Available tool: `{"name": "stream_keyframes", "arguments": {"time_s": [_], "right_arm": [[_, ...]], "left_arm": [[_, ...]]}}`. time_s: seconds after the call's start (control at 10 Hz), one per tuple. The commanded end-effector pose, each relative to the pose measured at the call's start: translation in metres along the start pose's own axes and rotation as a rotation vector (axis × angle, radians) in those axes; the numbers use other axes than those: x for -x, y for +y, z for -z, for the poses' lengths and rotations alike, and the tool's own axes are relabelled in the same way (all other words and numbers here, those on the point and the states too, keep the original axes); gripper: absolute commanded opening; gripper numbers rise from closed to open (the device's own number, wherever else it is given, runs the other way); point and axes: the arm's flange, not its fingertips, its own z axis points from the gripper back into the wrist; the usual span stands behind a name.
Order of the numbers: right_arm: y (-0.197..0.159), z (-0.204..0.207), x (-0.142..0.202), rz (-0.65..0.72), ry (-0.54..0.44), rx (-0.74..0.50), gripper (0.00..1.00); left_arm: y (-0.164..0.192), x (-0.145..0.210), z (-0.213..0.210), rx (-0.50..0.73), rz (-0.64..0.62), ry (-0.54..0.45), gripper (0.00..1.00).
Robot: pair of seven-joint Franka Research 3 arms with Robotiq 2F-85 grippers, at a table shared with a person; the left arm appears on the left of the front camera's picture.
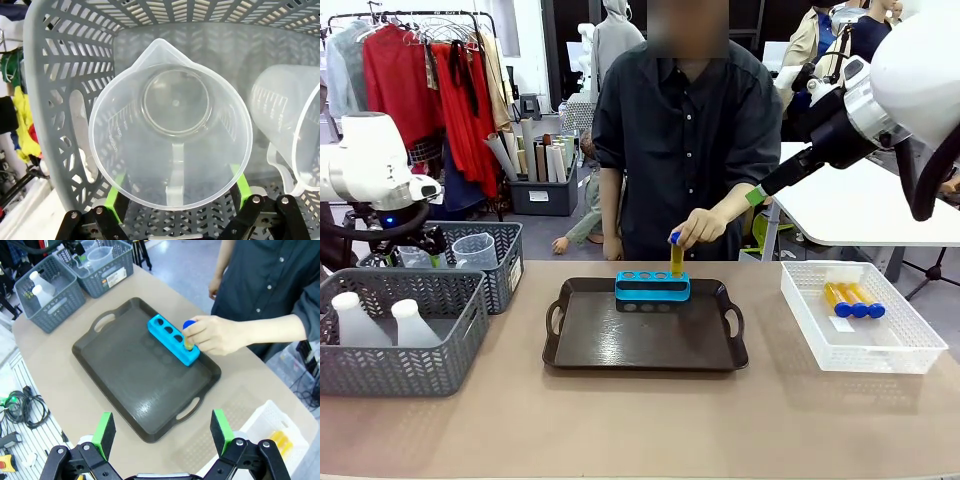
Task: Prepare the laboratory tools.
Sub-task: Pick up one Large Measuring Cup and place it on the Handle tray.
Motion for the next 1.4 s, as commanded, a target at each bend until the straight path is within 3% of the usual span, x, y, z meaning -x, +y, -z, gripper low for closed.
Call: {"name": "stream_keyframes", "arguments": {"time_s": [0.0, 0.1, 0.6, 0.7, 1.3], "right_arm": [[0.000, 0.000, -0.001, 0.008, -0.006, -0.010, 1.00], [0.000, 0.000, -0.001, 0.008, -0.006, -0.010, 1.00], [0.000, 0.000, -0.001, 0.008, -0.006, -0.010, 1.00], [0.000, 0.000, -0.001, 0.008, -0.006, -0.010, 1.00], [0.000, 0.000, -0.001, 0.008, -0.006, -0.010, 1.00]], "left_arm": [[0.003, 0.005, 0.003, 0.007, 0.023, -0.011, 1.00], [0.004, 0.005, 0.001, -0.005, 0.039, -0.031, 1.00], [0.004, 0.007, -0.002, -0.037, 0.045, -0.037, 0.04], [0.004, 0.007, -0.002, -0.037, 0.045, -0.036, 0.00], [0.000, 0.015, -0.029, -0.001, 0.084, -0.066, 0.00]]}}
